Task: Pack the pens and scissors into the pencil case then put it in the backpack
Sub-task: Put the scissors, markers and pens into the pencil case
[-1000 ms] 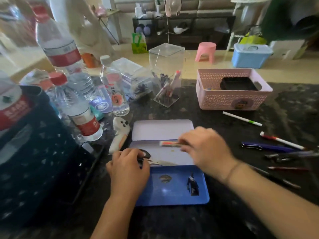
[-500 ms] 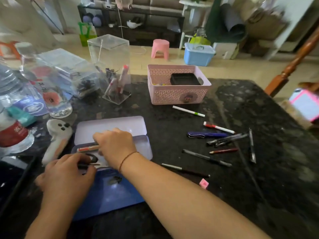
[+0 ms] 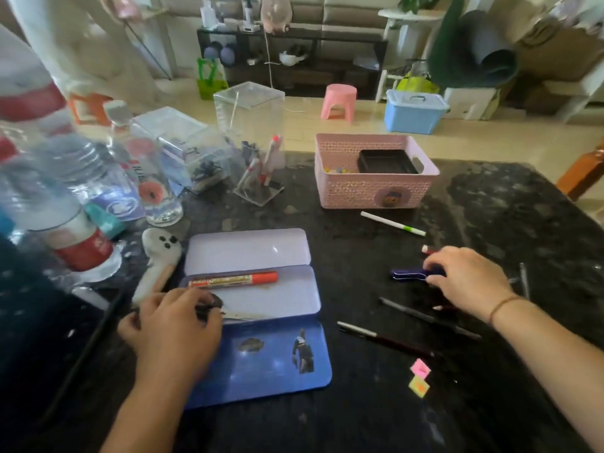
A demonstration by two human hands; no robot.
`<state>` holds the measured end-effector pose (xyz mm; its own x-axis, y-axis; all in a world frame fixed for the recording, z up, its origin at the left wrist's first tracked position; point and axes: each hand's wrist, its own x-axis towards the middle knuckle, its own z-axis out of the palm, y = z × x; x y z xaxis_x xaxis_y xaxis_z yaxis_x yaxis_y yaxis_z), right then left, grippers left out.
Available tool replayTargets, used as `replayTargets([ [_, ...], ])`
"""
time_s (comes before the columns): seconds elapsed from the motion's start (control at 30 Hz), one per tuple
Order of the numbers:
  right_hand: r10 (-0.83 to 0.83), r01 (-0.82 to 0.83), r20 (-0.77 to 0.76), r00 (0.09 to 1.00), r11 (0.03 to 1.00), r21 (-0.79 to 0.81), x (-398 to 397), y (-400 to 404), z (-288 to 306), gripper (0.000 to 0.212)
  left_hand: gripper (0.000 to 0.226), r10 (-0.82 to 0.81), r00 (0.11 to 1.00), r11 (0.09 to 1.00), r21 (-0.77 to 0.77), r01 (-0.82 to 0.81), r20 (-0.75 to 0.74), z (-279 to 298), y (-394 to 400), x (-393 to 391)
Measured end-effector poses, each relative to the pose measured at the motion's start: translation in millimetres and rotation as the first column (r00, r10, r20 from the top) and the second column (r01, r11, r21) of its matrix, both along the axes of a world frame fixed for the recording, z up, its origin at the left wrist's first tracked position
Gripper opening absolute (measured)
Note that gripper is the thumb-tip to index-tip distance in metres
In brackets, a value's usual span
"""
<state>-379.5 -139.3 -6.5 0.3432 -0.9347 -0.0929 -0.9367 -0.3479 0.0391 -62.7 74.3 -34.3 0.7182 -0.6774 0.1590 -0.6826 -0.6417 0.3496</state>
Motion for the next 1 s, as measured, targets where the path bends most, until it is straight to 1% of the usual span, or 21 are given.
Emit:
replayTargets([
  [0.07,0.003,-0.003,-0.001,1.0,1.0,-0.022,11,-2,-1,0.009,0.005,0.007,1.0,1.0,0.017,-0.007,-0.009,-3,1,4],
  [0.13,0.005,-0.005,-0.007,1.0,1.0,0.009,23,-6,-2,0.007,0.007,0.004,1.0,1.0,0.016,-0.004,-0.025,-4,1,6],
  [0.2,-0.023,0.021,0.054,0.998,0.999,0.034,34,-5,-4,0.006,0.01,0.007,0.999,1.0,0.028,-0.006,-0.037,-4,1,6],
  [0.23,-0.037,0.035,0.138,0.99,0.999,0.017,40,-4,-4,0.005,0.011,0.003,0.999,1.0,0.03,-0.001,-0.042,-4,2,6],
  [0.27,-0.032,0.038,0.256,0.966,0.999,-0.021,47,-2,-3,0.005,0.011,-0.002,0.999,0.999,0.035,0.004,-0.05,-4,2,6],
  [0.3,0.012,0.018,0.379,0.925,0.997,-0.075,57,3,0,0.009,0.011,-0.006,0.998,0.999,0.037,0.008,-0.06,-4,2,7],
  [0.33,0.096,-0.037,0.474,0.875,0.991,-0.132,72,11,4,0.015,0.011,-0.007,0.997,0.999,0.039,0.01,-0.071,-4,2,8],
  [0.37,0.219,-0.14,0.525,0.823,0.972,-0.187,91,22,9,0.018,0.012,-0.008,0.997,0.999,0.04,0.011,-0.078,-4,2,8],
  [0.43,0.459,-0.388,0.496,0.737,0.889,-0.244,130,47,11,0.013,0.013,-0.012,0.997,0.999,0.05,0.016,-0.083,-4,2,7],
  [0.47,0.53,-0.484,0.46,0.713,0.846,-0.224,147,59,6,0.011,0.013,-0.011,0.997,0.998,0.057,0.016,-0.08,-4,2,8],
  [0.53,0.562,-0.572,0.416,0.715,0.812,-0.114,171,76,-4,0.009,0.013,-0.006,0.997,0.998,0.069,0.012,-0.076,-3,1,7],
  [0.6,0.566,-0.587,0.334,0.754,0.808,-0.044,185,83,-12,0.015,0.012,-0.002,0.997,0.997,0.072,0.008,-0.083,-3,1,8],
  [0.63,0.577,-0.594,0.285,0.765,0.804,-0.036,190,84,-14,0.017,0.011,-0.003,0.997,0.997,0.071,0.009,-0.083,-4,1,8],
  [0.73,0.636,-0.636,0.187,0.748,0.768,-0.069,205,87,-14,0.017,0.006,-0.013,0.998,0.999,0.044,0.016,-0.063,-5,0,9],
  [0.83,0.645,-0.633,0.191,0.74,0.764,-0.124,211,87,-19,0.015,0.007,-0.023,0.998,0.999,0.021,0.024,-0.059,-6,-2,10],
  [0.9,0.628,-0.599,0.245,0.739,0.779,-0.188,210,88,-23,0.014,0.006,-0.047,0.995,0.999,0.022,0.049,-0.085,-10,-3,15],
  [1.0,0.601,-0.558,0.303,0.74,0.799,-0.223,200,89,-26,0.012,0.019,-0.132,0.985,0.991,-0.005,0.133,-0.113,-20,-6,23],
])
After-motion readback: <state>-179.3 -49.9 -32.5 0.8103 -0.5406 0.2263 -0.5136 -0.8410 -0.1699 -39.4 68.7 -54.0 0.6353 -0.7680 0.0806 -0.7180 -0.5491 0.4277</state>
